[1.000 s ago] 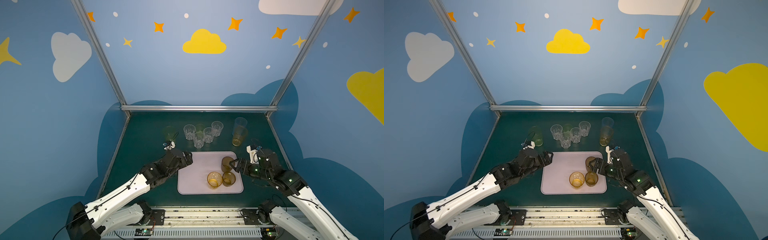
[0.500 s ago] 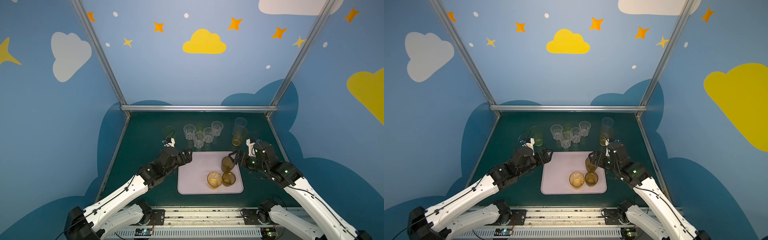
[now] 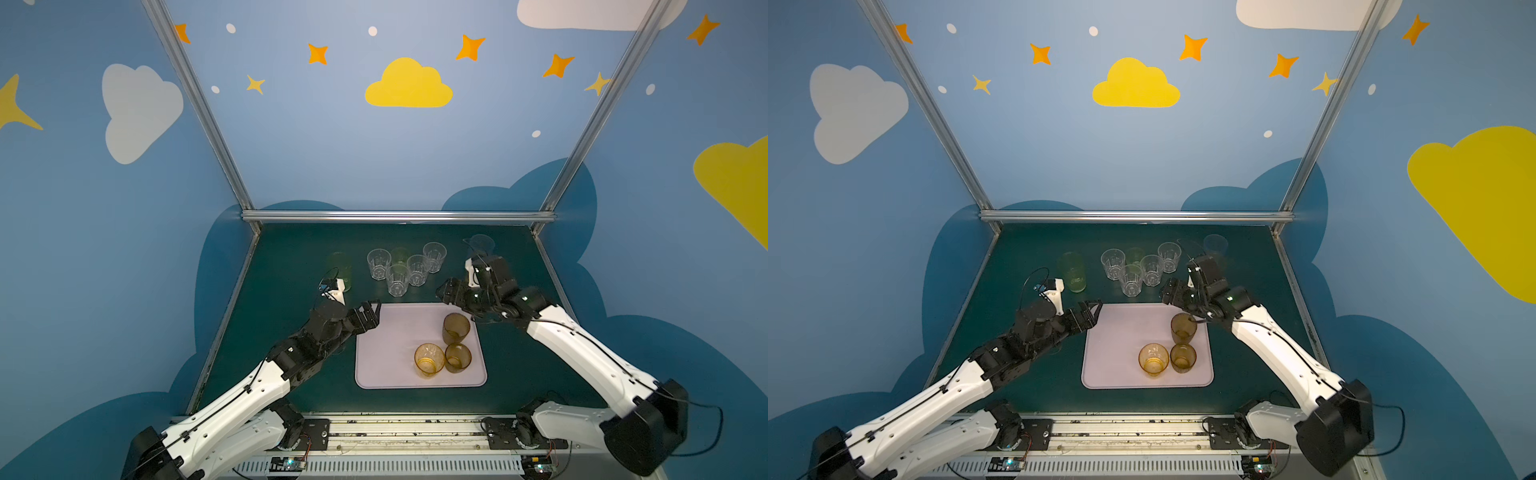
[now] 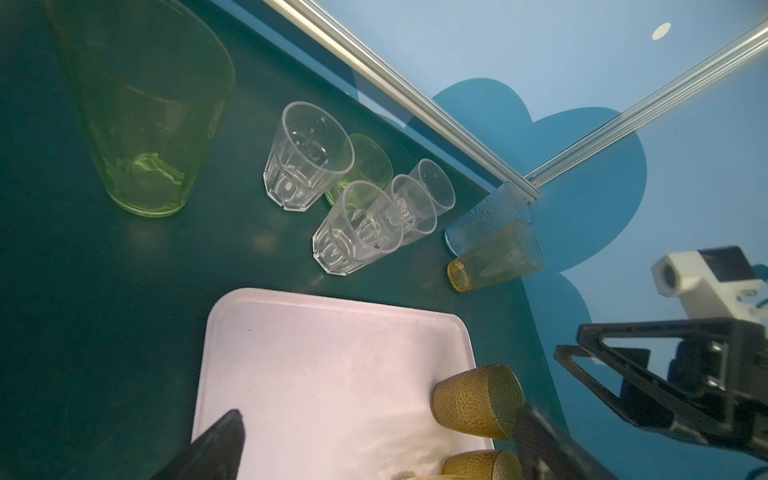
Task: Place the glasses into the tray
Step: Pick up the glass from the center of the table.
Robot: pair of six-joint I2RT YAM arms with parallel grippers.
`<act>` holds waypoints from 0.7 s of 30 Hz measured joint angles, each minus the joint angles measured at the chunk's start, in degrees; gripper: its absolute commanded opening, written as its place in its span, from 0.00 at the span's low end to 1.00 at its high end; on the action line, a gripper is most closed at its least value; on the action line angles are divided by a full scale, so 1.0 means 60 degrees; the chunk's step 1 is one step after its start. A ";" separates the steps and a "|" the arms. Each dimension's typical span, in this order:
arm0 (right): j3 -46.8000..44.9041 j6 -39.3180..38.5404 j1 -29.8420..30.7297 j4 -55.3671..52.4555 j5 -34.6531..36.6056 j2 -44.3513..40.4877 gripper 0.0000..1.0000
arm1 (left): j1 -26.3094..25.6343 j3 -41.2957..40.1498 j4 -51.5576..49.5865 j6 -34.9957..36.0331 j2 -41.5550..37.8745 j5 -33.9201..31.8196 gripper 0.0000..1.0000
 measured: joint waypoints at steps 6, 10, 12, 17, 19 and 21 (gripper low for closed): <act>0.1049 -0.0044 0.0036 0.0441 -0.0226 0.1756 0.81 | 0.0313 0.0004 0.0433 0.0361 0.0004 0.0135 1.00; 0.1774 0.0000 0.0044 0.0732 -0.0448 0.2867 0.75 | 0.0495 0.0007 0.0488 0.0430 0.0124 0.0342 1.00; 0.2157 0.0033 0.0069 0.0852 -0.0546 0.3406 0.71 | 0.0557 0.0007 0.0492 0.0426 0.0131 0.0452 1.00; 0.3093 0.0138 0.0142 0.0980 -0.0637 0.4641 0.62 | 0.0619 0.0007 0.0543 0.0408 0.0117 0.0619 1.00; 0.3333 0.0157 0.0189 0.0991 -0.0590 0.4954 0.53 | 0.0630 0.0007 0.0583 0.0375 0.0113 0.0699 1.00; 0.3457 0.0200 0.0219 0.0980 -0.0514 0.5129 0.51 | 0.0637 0.0007 0.0601 0.0339 0.0113 0.0761 1.00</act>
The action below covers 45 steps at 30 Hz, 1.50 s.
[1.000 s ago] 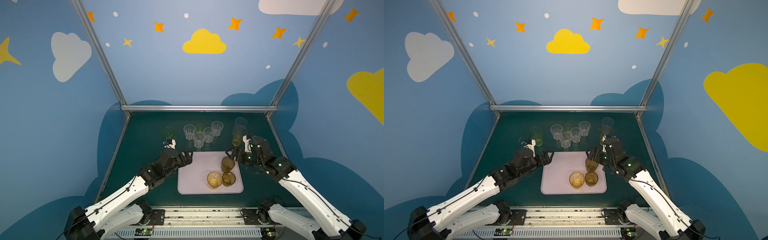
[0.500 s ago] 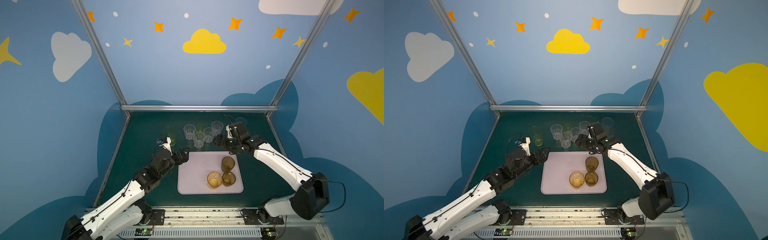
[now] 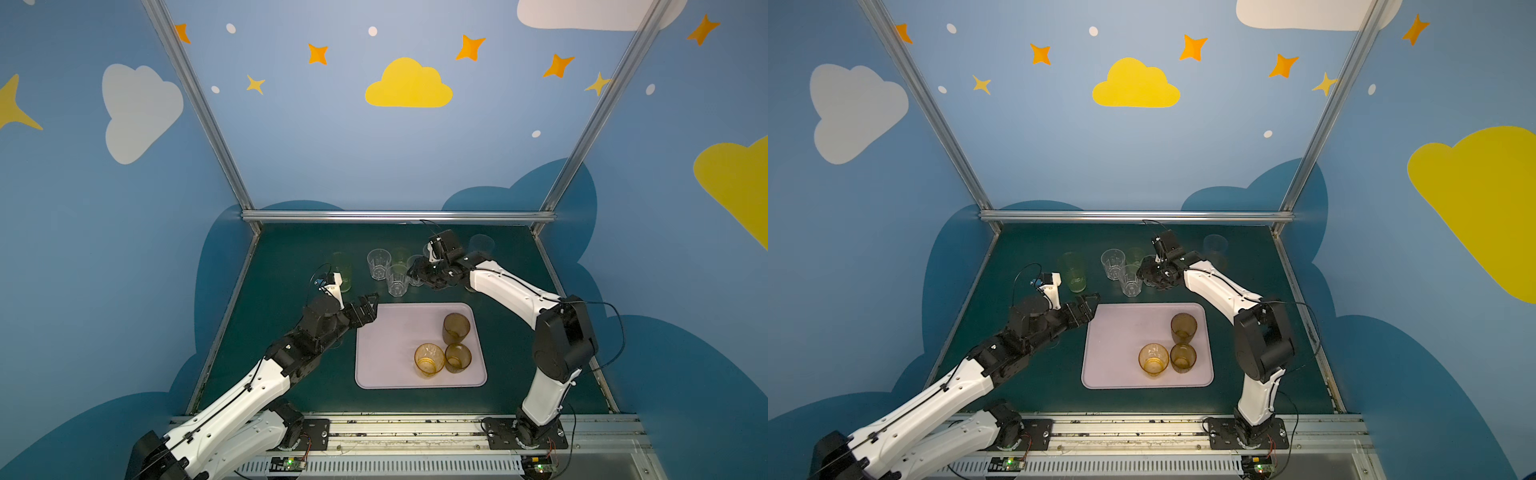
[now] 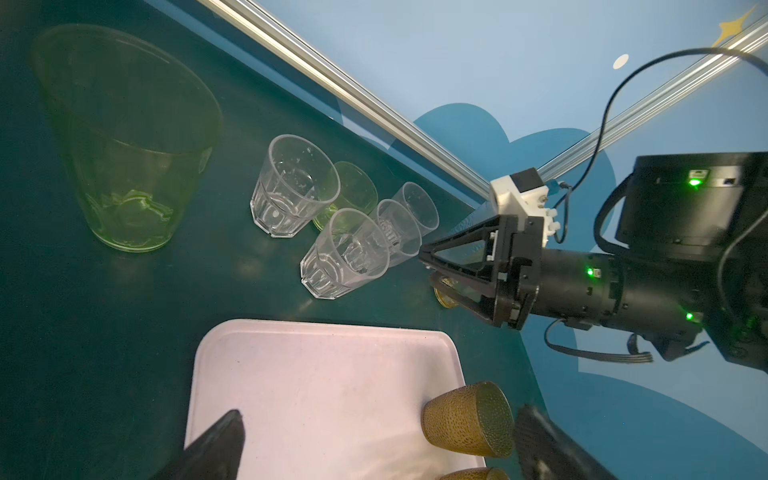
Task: Place the glasses into the tray
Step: Pick up the glass from the center of the table.
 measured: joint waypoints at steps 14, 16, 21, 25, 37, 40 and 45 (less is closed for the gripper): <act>0.0725 0.0131 0.0076 -0.0135 0.0488 0.0860 0.40 | 0.0058 0.0000 -0.0007 -0.0302 0.0131 0.0255 1.00; 0.0816 0.0138 0.0076 -0.0153 0.0495 0.0994 0.39 | 0.0062 0.0000 -0.0007 -0.0364 0.0131 0.0255 1.00; 0.1082 0.0171 0.0087 -0.0222 0.0506 0.1279 0.36 | 0.0062 0.0000 -0.0004 -0.0444 0.0131 0.0288 1.00; 0.1257 0.0168 0.0102 -0.0262 0.0506 0.1457 0.36 | 0.0062 0.0000 -0.0004 -0.0452 0.0131 0.0291 1.00; 0.1639 0.0186 0.0204 -0.0474 0.0583 0.2146 0.15 | 0.0168 -0.0004 -0.0015 -0.0444 -0.0087 0.0284 1.00; 0.1789 0.0204 0.0204 -0.0561 0.0627 0.2251 0.07 | 0.0186 -0.0025 -0.0018 -0.0444 -0.0175 0.0280 1.00; 0.1821 0.0182 0.0291 -0.0707 0.0663 0.2302 0.02 | 0.0186 -0.0069 -0.0018 -0.0448 -0.0266 0.0273 1.00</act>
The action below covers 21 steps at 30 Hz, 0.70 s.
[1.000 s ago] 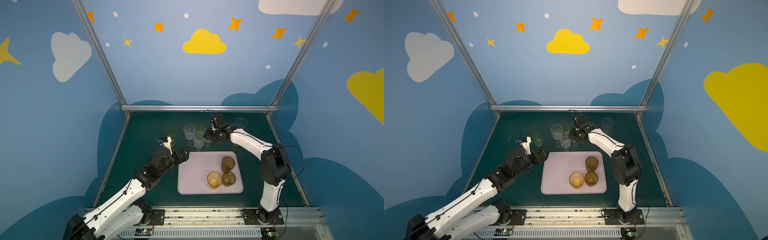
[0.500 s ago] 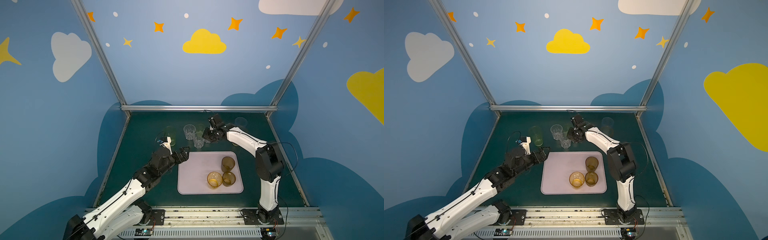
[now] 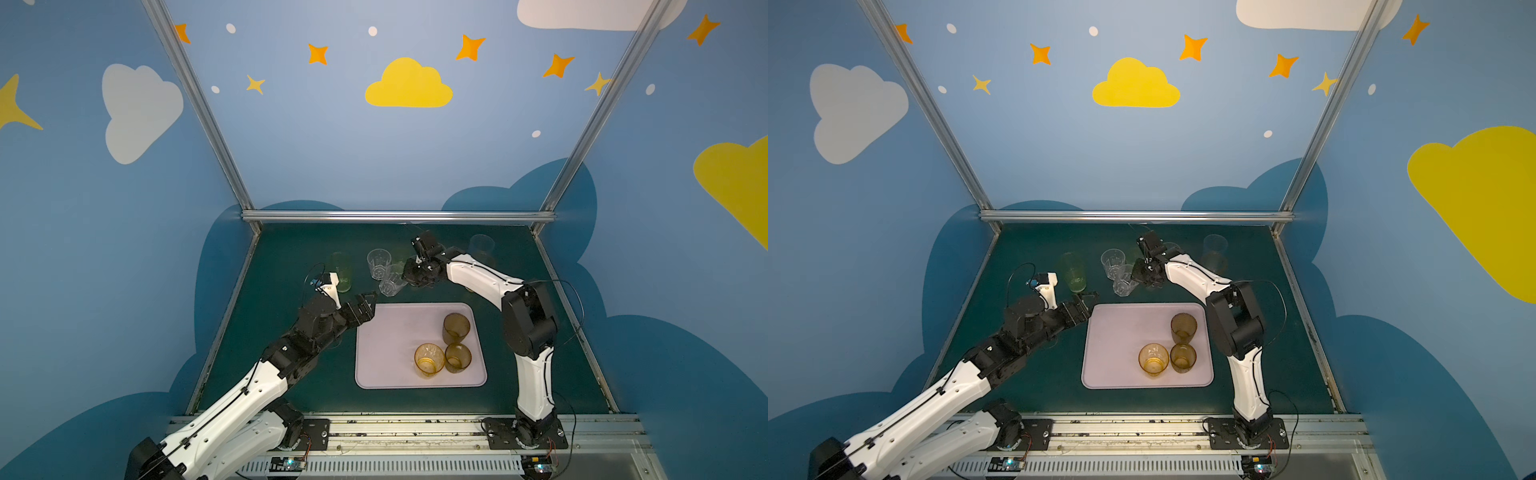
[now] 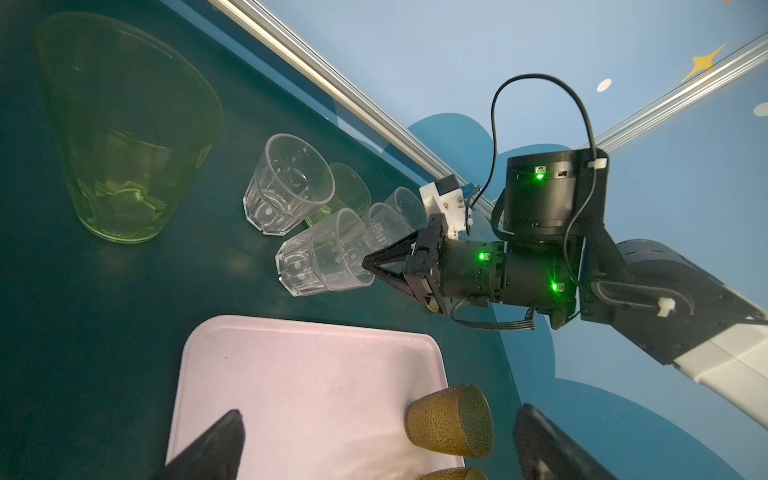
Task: Place the glasses into the tray
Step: Pick up the glass from the center of the table.
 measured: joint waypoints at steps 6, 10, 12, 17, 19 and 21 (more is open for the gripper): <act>0.0000 -0.0015 0.0055 -0.0135 0.0007 0.0033 0.00 | 0.0018 -0.0146 -0.0004 0.0000 0.0004 0.0004 1.00; 0.0000 -0.0029 0.0098 -0.0157 0.0084 0.0018 0.00 | 0.0047 -0.0168 -0.0025 0.0000 -0.0015 -0.0004 1.00; 0.0000 -0.0044 0.0157 -0.0197 0.0113 -0.0007 0.00 | 0.0058 -0.0168 -0.0062 0.0000 -0.0069 -0.0044 1.00; -0.0197 -0.0160 0.0375 -0.0299 0.0193 -0.0404 0.00 | 0.0062 -0.0168 -0.0244 -0.0007 -0.0244 -0.0193 1.00; -0.0433 -0.0208 0.0459 -0.0306 0.0229 -0.0812 0.00 | 0.0062 -0.0168 -0.0244 -0.0025 -0.0270 -0.0211 1.00; -0.0699 -0.0248 0.0546 -0.0302 0.0291 -0.1308 0.00 | 0.0062 -0.0168 -0.0244 -0.0084 -0.0280 -0.0200 1.00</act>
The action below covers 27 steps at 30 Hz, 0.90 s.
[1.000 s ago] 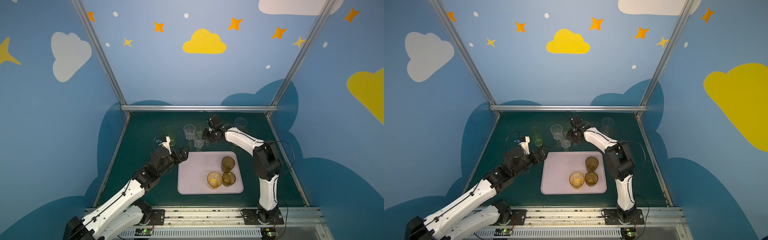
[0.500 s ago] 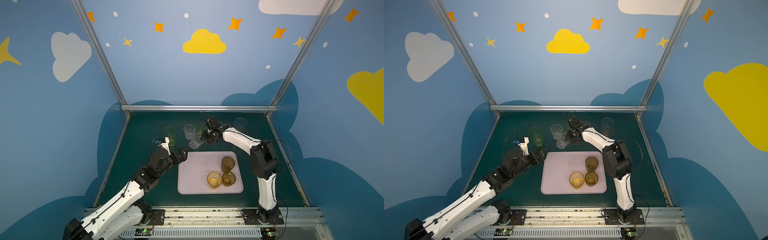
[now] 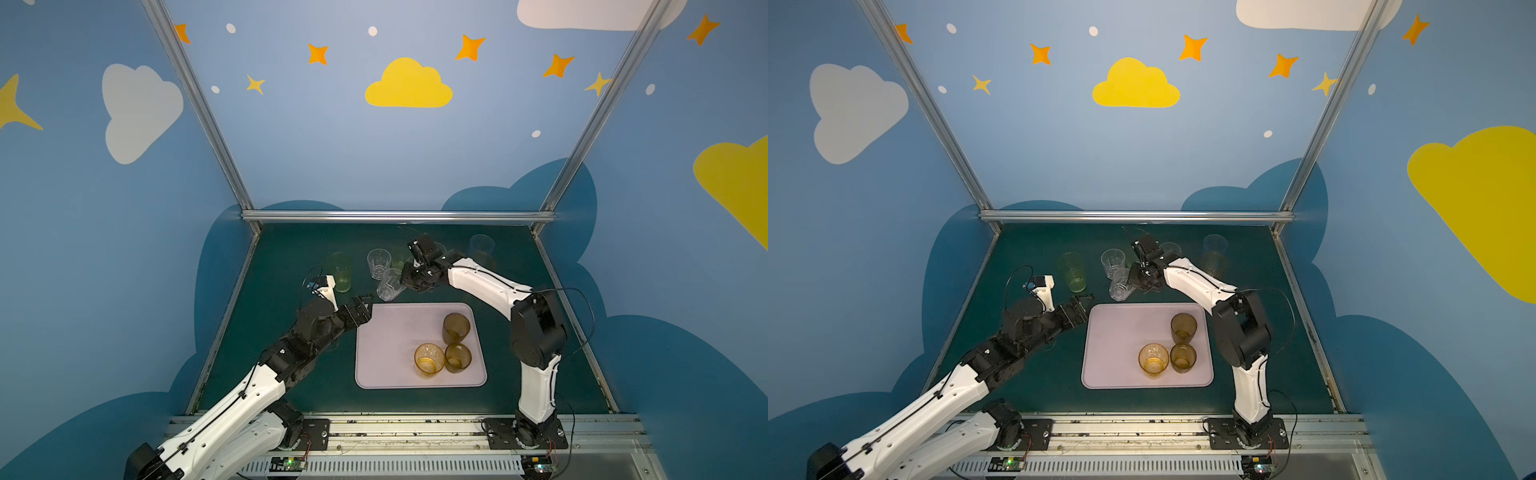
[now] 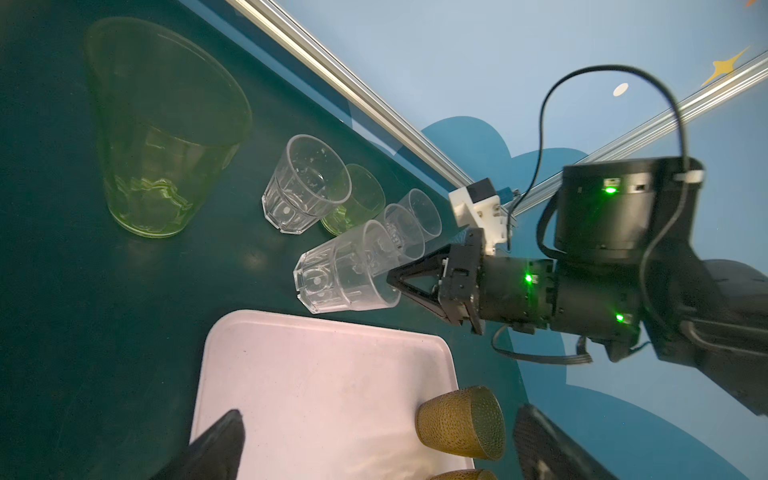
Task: Place the glasses into the tray
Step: Pick up the glass from the center of the table, then place the glass on the tray.
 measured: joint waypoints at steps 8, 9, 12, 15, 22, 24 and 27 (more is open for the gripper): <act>-0.1169 -0.0022 0.0262 0.0004 0.0459 -0.1869 0.00 | 0.0000 -0.0018 0.0036 -0.0171 0.0000 0.0324 1.00; -0.1377 -0.0018 0.0291 -0.0015 0.0546 -0.2091 0.00 | 0.0000 -0.0022 0.0036 -0.0182 0.0004 0.0386 1.00; -0.2055 0.0015 0.0375 -0.0076 0.0867 -0.2761 0.00 | 0.0000 -0.0022 0.0040 -0.0215 0.0018 0.0539 1.00; -0.2590 0.0011 0.0433 -0.0106 0.1053 -0.3362 0.00 | 0.0000 -0.0015 0.0036 -0.0109 0.0102 0.0831 1.00; -0.3555 -0.0066 0.0488 -0.0113 0.1279 -0.4856 0.00 | 0.0000 0.1209 -0.1002 0.0568 0.0980 0.1679 1.00; -0.3854 -0.0091 0.0488 -0.0113 0.1366 -0.5297 0.00 | 0.0000 0.1315 -0.0994 0.0619 0.1016 0.1996 1.00; -0.4317 -0.0106 0.0488 -0.0138 0.1486 -0.5952 0.00 | 0.0000 0.1195 -0.0943 0.0532 0.1009 0.2415 1.00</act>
